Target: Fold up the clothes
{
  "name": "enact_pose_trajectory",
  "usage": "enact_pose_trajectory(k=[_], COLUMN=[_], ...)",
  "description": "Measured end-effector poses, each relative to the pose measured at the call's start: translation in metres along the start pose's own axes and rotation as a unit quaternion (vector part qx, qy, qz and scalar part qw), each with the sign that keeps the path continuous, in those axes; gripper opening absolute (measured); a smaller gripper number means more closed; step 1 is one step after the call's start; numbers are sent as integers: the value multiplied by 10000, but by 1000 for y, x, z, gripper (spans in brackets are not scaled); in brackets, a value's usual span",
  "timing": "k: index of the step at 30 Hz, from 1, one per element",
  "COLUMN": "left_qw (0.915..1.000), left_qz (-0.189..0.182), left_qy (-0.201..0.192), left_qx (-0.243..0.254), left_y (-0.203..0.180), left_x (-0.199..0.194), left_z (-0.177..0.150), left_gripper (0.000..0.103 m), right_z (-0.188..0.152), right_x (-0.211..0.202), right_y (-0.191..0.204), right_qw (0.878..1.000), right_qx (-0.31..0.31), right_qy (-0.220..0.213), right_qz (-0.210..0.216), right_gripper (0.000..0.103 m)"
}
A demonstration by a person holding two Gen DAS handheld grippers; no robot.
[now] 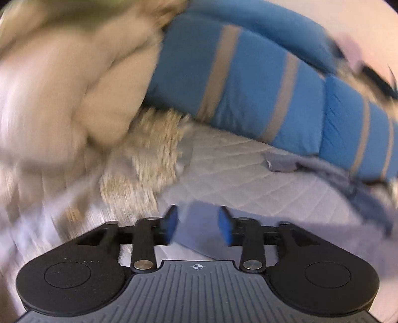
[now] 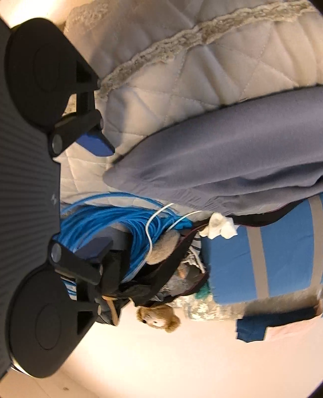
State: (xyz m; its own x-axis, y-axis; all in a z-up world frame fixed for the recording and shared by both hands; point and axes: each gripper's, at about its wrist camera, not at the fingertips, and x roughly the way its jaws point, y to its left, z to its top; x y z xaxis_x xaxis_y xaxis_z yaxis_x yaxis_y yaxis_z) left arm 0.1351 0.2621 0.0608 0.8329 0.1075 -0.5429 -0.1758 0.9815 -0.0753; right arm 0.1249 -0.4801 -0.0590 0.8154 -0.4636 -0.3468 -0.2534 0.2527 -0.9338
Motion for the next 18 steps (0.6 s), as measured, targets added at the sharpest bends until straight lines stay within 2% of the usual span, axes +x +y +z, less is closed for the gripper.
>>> enact_pose_trajectory(k=[2,3,4,5,7,10,12,16,18], left_qw=[9943,9853,9737,9590,9239,8626,8255,7597,7370], left_qz=[192,297,406,536,720,950,1065,1164,1169], left_qy=[-307,-464,-543,-548,-453,-367,-359,-453,-559], left_qx=[1006,1616,2175,2728,3730,4955,5531,6381,6634], left_y=[-8,-13,-17,-22,-30,-41,-47,-56,-59], left_x=[-5,-7,-7,-6,-1,8,14,22,24], left_z=[-2,-7,-12,-19,-33,-57,-72,-99,-106], left_gripper=[65,71,73,76,77,77,77,77,77], right_z=[-4,-6,-7,-8,-8,-7,-6,-2,-1], right_x=[-1,-3,-3,-5,-8,-11,-13,-17,-18], right_y=[-1,-1,-2,-3,-4,-5,-5,-5,-7], right_qw=[10000,9999,9999,9998,9997,9996,9994,9987,9982], right_qx=[71,90,117,161,212,235,282,421,482], right_qy=[35,36,37,37,-20,-70,-85,-106,-131], right_qz=[51,71,81,98,130,164,183,268,329], right_gripper=[85,86,87,87,91,92,93,95,95])
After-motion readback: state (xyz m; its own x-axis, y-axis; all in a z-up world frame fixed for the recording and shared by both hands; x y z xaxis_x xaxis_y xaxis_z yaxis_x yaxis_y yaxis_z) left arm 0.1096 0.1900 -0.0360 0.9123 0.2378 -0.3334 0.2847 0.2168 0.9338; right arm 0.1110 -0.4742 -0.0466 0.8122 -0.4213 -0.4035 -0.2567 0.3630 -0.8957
